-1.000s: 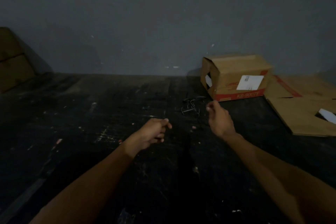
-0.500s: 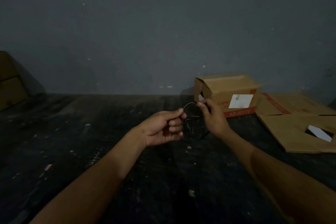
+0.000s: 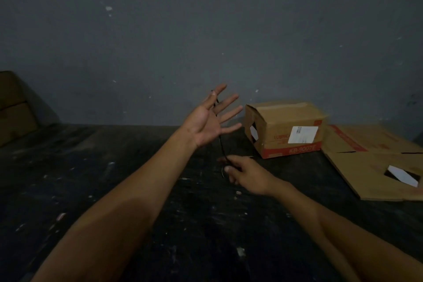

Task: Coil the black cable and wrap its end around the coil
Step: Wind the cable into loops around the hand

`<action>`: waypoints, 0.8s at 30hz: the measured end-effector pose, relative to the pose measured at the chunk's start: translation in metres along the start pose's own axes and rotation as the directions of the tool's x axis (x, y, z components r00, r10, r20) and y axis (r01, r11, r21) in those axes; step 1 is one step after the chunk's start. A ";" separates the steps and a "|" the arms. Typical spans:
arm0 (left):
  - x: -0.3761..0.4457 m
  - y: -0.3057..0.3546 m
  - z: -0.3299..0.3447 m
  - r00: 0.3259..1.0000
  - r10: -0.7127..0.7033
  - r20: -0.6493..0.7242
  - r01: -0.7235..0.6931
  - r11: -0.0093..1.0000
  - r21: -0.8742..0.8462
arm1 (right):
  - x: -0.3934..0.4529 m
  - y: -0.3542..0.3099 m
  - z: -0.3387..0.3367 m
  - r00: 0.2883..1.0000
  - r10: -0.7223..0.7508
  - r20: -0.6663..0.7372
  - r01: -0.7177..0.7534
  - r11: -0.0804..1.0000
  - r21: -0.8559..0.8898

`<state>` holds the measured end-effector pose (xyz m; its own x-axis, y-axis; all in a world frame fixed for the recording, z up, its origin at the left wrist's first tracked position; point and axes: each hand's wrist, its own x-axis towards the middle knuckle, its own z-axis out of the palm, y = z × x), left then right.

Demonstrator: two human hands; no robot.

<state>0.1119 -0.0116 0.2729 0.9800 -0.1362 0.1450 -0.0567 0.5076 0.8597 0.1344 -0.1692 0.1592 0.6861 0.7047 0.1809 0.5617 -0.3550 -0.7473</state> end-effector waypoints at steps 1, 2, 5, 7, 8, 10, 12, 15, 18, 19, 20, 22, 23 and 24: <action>0.003 0.001 -0.004 1.000 0.009 -0.018 -0.009 0.999 0.034 | -0.002 -0.003 -0.001 0.999 -0.008 0.031 0.009 1.000 -0.029; 0.005 0.001 -0.009 0.999 0.019 -0.043 -0.016 0.997 0.072 | -0.004 -0.008 -0.003 0.998 -0.014 0.057 0.017 0.998 -0.053; 0.008 -0.001 -0.029 0.993 0.035 -0.109 -0.014 0.982 0.190 | -0.011 -0.021 -0.016 0.995 -0.009 0.100 0.023 0.991 -0.134; 0.007 -0.007 -0.042 0.989 0.019 -0.150 0.020 0.967 0.254 | -0.014 -0.030 -0.029 0.995 -0.019 0.098 0.039 0.980 -0.197; 0.006 -0.010 -0.048 0.987 0.004 -0.163 0.042 0.960 0.278 | -0.015 -0.035 -0.036 0.996 -0.022 0.090 0.042 0.973 -0.228; 0.003 -0.019 -0.058 0.981 -0.035 -0.189 0.093 0.947 0.308 | -0.014 -0.041 -0.050 0.997 -0.028 0.076 0.049 0.957 -0.286; 0.000 -0.028 -0.062 0.976 -0.072 -0.203 0.143 0.923 0.358 | -0.009 -0.045 -0.064 0.998 -0.039 0.051 0.054 0.940 -0.338; -0.004 -0.042 -0.066 0.970 -0.158 -0.187 0.227 0.866 0.446 | 0.002 -0.049 -0.083 0.996 -0.073 -0.042 0.047 0.897 -0.439; -0.008 -0.050 -0.063 0.953 -0.256 -0.164 0.304 0.819 0.486 | 0.014 -0.055 -0.100 0.985 -0.110 -0.136 0.017 0.833 -0.554; -0.009 -0.052 -0.061 0.945 -0.290 -0.152 0.327 0.808 0.490 | 0.018 -0.056 -0.104 0.980 -0.121 -0.156 0.007 0.811 -0.585; -0.010 -0.053 -0.059 0.936 -0.330 -0.124 0.347 0.799 0.492 | 0.021 -0.057 -0.107 0.975 -0.137 -0.172 0.003 0.790 -0.613; -0.012 -0.053 -0.054 0.914 -0.401 -0.064 0.377 0.779 0.501 | 0.028 -0.057 -0.111 0.967 -0.163 -0.198 -0.001 0.769 -0.639; -0.012 -0.053 -0.054 0.905 -0.424 -0.041 0.384 0.772 0.506 | 0.031 -0.057 -0.112 0.964 -0.168 -0.206 -0.002 0.770 -0.638; -0.014 -0.052 -0.053 0.897 -0.443 -0.014 0.388 0.770 0.507 | 0.032 -0.056 -0.113 0.962 -0.171 -0.211 0.000 0.777 -0.629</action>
<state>0.1113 0.0089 0.2007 0.9064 -0.3350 -0.2574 0.2397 -0.0938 0.9663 0.1771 -0.1959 0.2796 0.6616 0.6091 0.4374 0.7277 -0.6622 -0.1788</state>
